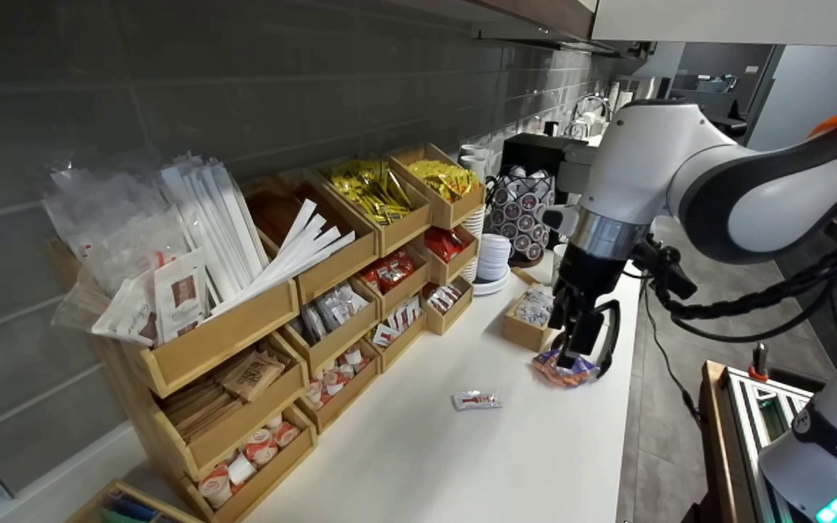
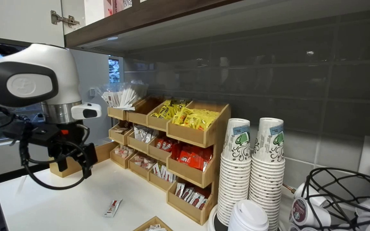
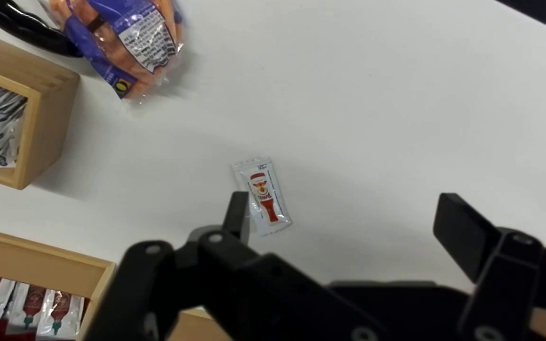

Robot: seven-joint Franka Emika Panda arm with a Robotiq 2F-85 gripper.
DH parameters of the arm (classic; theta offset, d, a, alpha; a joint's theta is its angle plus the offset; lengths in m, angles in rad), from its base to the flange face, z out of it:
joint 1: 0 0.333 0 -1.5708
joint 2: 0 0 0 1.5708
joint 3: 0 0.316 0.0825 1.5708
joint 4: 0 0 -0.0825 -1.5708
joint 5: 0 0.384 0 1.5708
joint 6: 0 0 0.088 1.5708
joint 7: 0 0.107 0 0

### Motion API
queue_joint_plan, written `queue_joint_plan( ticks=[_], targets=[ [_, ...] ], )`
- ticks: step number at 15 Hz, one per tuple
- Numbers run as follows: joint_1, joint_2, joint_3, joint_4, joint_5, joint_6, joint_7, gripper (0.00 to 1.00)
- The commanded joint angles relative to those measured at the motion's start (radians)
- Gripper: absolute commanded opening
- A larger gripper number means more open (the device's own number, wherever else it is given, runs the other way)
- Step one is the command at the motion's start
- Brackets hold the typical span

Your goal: Put the tomato sauce pack that is on the counter, next to the others

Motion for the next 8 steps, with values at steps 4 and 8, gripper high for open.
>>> queue_joint_plan(
  ticks=[4,8],
  targets=[
    [-0.031,0.221,0.003,0.044,-0.024,0.159,-0.014,1.0],
    [-0.034,0.234,0.012,0.047,-0.017,0.152,-0.011,1.0]
  ],
)
